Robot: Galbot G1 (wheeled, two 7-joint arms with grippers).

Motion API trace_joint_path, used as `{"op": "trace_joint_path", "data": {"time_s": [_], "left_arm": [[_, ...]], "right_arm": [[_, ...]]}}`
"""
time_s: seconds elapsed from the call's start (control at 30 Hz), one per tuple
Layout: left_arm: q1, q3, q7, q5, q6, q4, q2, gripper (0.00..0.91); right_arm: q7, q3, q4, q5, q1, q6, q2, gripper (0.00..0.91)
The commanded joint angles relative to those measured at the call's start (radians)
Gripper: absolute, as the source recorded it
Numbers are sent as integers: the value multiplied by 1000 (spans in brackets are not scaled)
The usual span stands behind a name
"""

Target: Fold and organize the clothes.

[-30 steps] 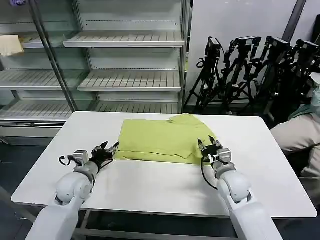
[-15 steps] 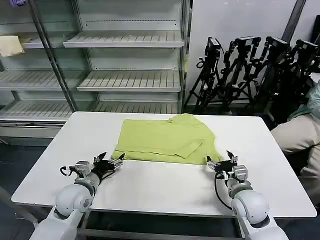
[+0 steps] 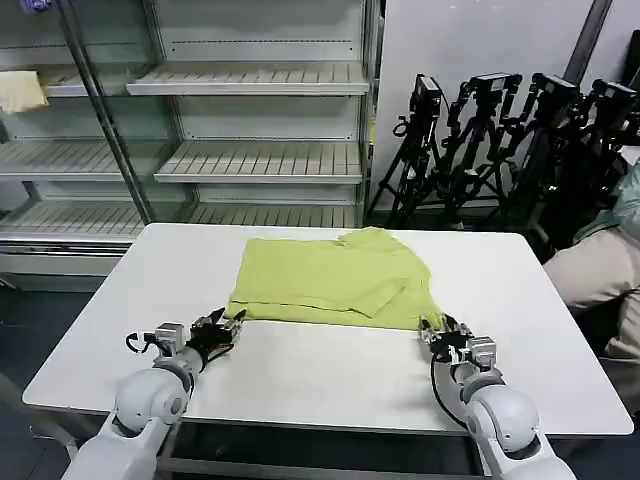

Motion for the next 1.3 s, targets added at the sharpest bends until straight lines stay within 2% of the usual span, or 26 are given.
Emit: {"op": "trace_joint_path", "data": {"time_s": [0.03,0.33,0.63,0.8,1.03,1.27,1.3], "left_arm": [[-1,2,1,-1,4,5,2,10],[33,0,9,16,-5,-33,9,10],[301,-103,10,13,-25,-303,42,10],[460,-163,10,36,-24,-409,46,10],[565,-236,24,31,-33,-445,40,10],[612,-246,23,73,-54,-478,17,10],[623,-247,22,83,-56,-484,11,20]], "right_arm": [[-1,-2,-22,29,-4,-10,-1,0],[-6,7,57,17,-39,-10,-9,0],[-20,96,318,-16,-284,-8,-27,0],[-34,139,426,-65,-441,27,-30,0],[-43,166,490,-112,-587,96,-15,0],[-46,139,493,-121,-616,122,-6,0],[-45,138,488,-123,-613,125,-8,786]]}}
